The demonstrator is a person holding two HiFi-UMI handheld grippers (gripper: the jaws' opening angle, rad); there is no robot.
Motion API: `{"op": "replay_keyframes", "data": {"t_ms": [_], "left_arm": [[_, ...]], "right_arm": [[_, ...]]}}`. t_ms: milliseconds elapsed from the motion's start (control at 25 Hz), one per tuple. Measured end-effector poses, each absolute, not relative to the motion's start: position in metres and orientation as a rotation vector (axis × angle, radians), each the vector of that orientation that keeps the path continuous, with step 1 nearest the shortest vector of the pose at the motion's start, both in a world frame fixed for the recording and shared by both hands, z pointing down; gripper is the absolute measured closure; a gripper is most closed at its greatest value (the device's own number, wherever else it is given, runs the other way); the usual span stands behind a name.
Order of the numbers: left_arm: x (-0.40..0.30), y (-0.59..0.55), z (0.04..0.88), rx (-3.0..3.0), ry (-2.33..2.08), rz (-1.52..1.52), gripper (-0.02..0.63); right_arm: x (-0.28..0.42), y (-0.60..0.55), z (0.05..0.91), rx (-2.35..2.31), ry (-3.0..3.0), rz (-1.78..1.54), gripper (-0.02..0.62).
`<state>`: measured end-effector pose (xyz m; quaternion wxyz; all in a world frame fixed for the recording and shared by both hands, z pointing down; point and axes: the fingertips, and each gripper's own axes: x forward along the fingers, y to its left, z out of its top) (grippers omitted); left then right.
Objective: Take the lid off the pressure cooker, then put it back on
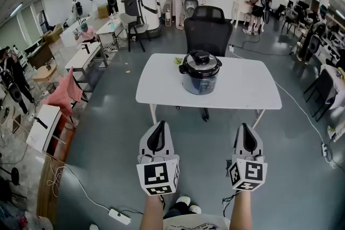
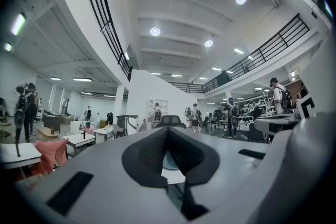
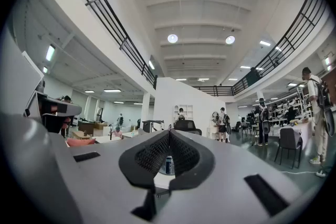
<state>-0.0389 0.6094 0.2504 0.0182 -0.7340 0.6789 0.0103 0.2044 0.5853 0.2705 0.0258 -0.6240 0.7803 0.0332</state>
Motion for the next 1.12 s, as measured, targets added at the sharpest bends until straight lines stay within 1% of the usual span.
{"op": "replay_keyframes", "data": {"t_ms": [640, 960, 1000, 1120], "left_arm": [[-0.051, 0.589, 0.258, -2.302, 2.100, 0.024, 0.594], [-0.077, 0.561, 0.272, -2.321, 2.091, 0.024, 0.594], [-0.077, 0.556, 0.270, -2.325, 2.091, 0.021, 0.594], [-0.077, 0.542, 0.269, -2.338, 2.083, 0.010, 0.594]], "right_arm": [[0.190, 0.567, 0.275, -1.938, 2.409, 0.117, 0.576], [0.160, 0.546, 0.285, -1.862, 2.447, 0.100, 0.369], [0.159, 0.542, 0.283, -1.859, 2.448, 0.095, 0.351], [0.161, 0.532, 0.280, -1.867, 2.441, 0.086, 0.336]]}}
